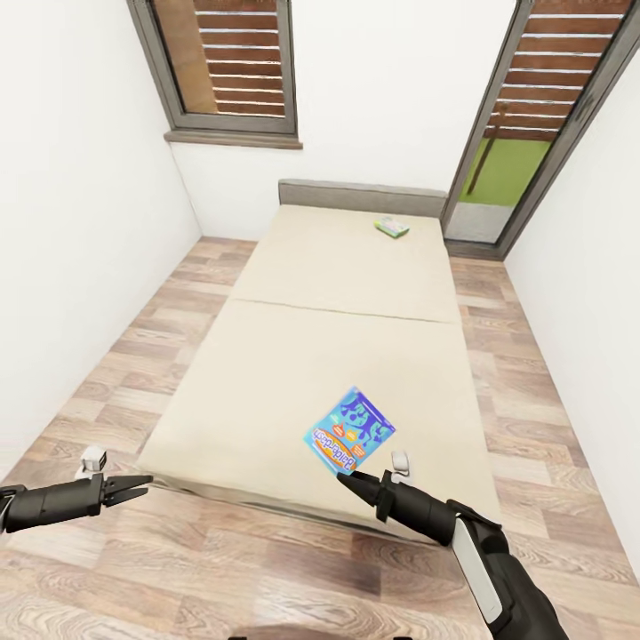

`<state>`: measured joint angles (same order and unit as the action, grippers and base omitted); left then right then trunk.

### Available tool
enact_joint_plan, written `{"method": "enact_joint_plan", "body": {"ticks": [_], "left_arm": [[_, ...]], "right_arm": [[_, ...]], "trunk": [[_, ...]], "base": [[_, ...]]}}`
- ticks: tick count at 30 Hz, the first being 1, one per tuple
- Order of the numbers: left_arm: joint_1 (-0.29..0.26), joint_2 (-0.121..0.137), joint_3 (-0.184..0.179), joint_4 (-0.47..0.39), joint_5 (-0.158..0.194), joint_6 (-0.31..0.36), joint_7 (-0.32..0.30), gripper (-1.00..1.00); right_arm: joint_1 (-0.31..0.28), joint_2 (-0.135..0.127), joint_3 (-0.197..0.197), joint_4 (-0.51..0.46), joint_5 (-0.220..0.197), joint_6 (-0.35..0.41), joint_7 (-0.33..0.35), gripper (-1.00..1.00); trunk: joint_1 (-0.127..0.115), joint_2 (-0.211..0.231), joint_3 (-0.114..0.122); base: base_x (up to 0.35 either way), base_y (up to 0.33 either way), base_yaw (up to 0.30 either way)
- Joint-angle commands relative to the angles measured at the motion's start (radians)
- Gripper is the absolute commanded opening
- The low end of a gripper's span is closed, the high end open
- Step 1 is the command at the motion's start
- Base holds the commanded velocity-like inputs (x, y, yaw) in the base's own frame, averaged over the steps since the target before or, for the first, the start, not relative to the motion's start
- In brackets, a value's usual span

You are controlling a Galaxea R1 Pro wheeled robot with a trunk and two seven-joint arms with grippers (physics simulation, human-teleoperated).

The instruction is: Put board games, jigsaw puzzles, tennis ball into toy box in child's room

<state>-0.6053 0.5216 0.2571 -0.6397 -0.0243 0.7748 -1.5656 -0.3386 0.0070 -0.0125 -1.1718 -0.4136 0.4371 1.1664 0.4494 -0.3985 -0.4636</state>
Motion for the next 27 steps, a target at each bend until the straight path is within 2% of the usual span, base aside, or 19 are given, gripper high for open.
{"method": "enact_joint_plan", "body": {"ticks": [1, 10, 27], "left_arm": [[-0.001, 0.0, 0.001, 0.0, -0.003, 0.011, -0.005, 1.0], [-0.001, 0.0, 0.001, 0.0, -0.002, 0.011, -0.005, 1.0], [-0.001, 0.001, 0.001, 0.0, -0.003, 0.011, -0.005, 1.0]], "right_arm": [[0.0, 0.001, -0.001, 0.0, -0.004, 0.009, 0.003, -1.0], [-0.001, 0.003, -0.003, 0.0, 0.013, 0.009, 0.001, -1.0], [-0.001, 0.008, -0.002, 0.0, 0.017, 0.008, 0.0, -1.0]], "trunk": [[0.001, -0.002, 0.0], [0.001, -0.002, 0.015], [0.001, -0.002, 0.044]], "base": [[0.0, 0.0, 0.093], [0.0, 0.0, 0.107], [0.0, 0.0, 0.125]]}}
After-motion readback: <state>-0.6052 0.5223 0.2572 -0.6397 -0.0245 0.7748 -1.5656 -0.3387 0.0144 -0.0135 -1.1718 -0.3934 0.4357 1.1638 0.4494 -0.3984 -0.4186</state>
